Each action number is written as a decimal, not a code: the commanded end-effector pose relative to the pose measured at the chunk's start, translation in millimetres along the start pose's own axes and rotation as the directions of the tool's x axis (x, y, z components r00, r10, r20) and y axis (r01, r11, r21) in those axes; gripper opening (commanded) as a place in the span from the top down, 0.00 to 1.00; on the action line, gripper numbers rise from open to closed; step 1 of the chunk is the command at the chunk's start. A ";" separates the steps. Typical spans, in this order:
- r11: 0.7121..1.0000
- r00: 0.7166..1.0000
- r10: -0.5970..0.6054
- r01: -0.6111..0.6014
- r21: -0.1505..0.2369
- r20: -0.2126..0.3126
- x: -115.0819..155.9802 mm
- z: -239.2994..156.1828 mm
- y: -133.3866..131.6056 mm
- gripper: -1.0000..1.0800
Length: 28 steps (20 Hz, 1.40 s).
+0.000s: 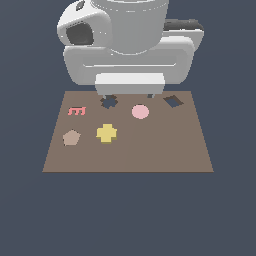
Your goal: Insert a designated object into the corresponding slot on a board.
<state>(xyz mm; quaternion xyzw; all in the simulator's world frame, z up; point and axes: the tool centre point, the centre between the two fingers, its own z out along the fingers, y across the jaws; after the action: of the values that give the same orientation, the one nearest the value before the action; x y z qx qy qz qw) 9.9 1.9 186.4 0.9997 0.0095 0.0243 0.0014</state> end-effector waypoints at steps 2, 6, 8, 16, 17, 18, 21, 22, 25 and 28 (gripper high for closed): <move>1.000 1.000 0.000 0.000 0.000 0.000 0.0 0.2 0.1 0.04; 1.000 1.000 0.003 -0.003 0.000 0.003 1.0 7.6 3.7 0.04; 1.000 1.000 0.005 -0.005 0.000 0.005 1.9 14.9 7.3 0.04; 1.000 0.999 0.024 -0.024 0.000 0.023 8.2 65.4 32.2 0.04; 1.000 0.999 0.027 -0.027 0.000 0.026 9.1 74.0 36.4 0.04; 1.000 0.999 0.030 -0.030 0.000 0.029 10.1 82.4 40.6 0.04; 0.999 0.999 0.038 -0.038 0.000 0.036 12.7 103.8 51.0 0.04; 0.999 0.998 0.040 -0.040 0.000 0.038 13.5 109.7 53.9 0.04; 0.999 0.998 0.046 -0.046 0.000 0.044 15.4 124.3 61.1 0.04; 0.999 0.998 0.049 -0.049 0.001 0.047 16.7 134.1 65.9 0.04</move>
<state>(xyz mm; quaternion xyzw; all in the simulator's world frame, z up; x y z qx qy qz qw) 32.8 -61.7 58.2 0.9999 -0.0146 0.0009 0.0002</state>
